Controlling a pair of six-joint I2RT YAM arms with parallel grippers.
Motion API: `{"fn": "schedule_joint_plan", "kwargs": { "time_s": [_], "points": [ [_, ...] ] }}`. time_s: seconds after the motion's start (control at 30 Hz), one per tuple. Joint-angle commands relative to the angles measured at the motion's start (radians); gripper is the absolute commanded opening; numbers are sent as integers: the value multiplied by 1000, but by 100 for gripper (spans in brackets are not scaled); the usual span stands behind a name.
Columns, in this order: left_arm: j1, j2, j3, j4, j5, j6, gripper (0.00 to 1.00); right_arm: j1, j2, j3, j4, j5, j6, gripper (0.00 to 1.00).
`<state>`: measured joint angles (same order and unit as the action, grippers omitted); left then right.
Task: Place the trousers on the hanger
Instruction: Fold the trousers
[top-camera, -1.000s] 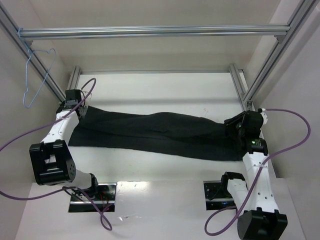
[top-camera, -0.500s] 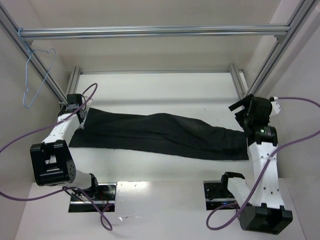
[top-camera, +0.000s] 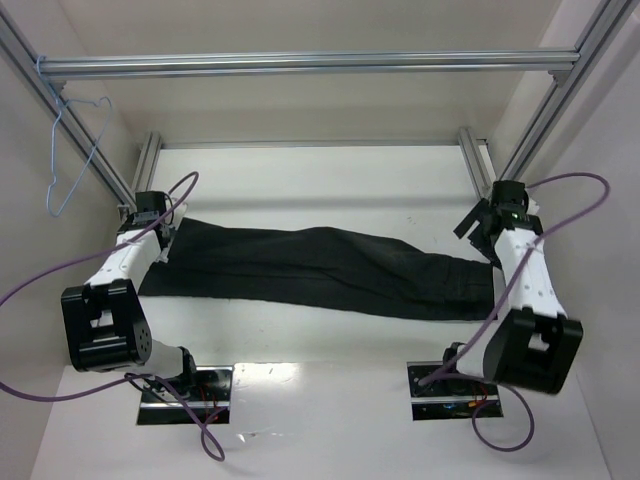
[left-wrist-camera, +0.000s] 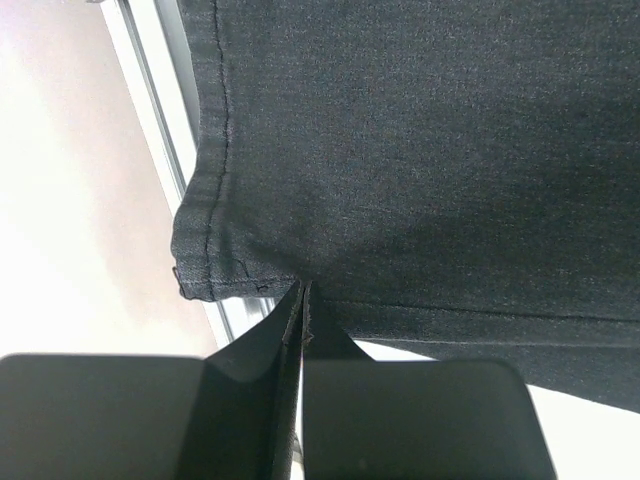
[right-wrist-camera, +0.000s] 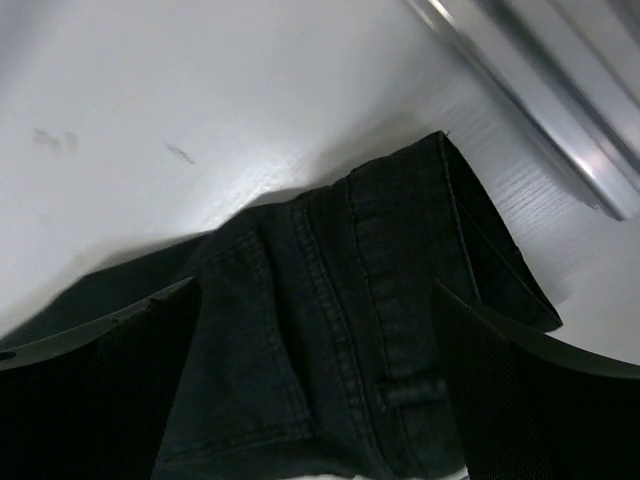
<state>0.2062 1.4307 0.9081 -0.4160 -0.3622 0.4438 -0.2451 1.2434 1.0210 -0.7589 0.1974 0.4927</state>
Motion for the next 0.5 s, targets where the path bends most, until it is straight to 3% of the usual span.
{"fn": "schedule_joint_plan", "kwargs": {
  "time_s": [0.0,0.2,0.27,0.3,0.33,0.37,0.47],
  "points": [
    [7,19,35,42,-15,41,2,-14,48,-16,70,-21,-62,100],
    [7,19,25,42,-34,61,2,-26,145,-29,92,-131,1,100],
    [7,19,25,42,-34,61,2,-26,175,-42,105,-223,26,79],
    [7,19,25,31,-34,61,2,-26,188,-64,105,-249,26,29],
    [7,19,25,31,-34,61,2,-13,198,-76,105,-259,47,5],
    [7,19,25,31,-34,61,2,-13,199,-91,116,-275,64,1],
    [18,19,25,22,-34,61,3,59,199,-87,95,-257,90,0]
  ]
}}
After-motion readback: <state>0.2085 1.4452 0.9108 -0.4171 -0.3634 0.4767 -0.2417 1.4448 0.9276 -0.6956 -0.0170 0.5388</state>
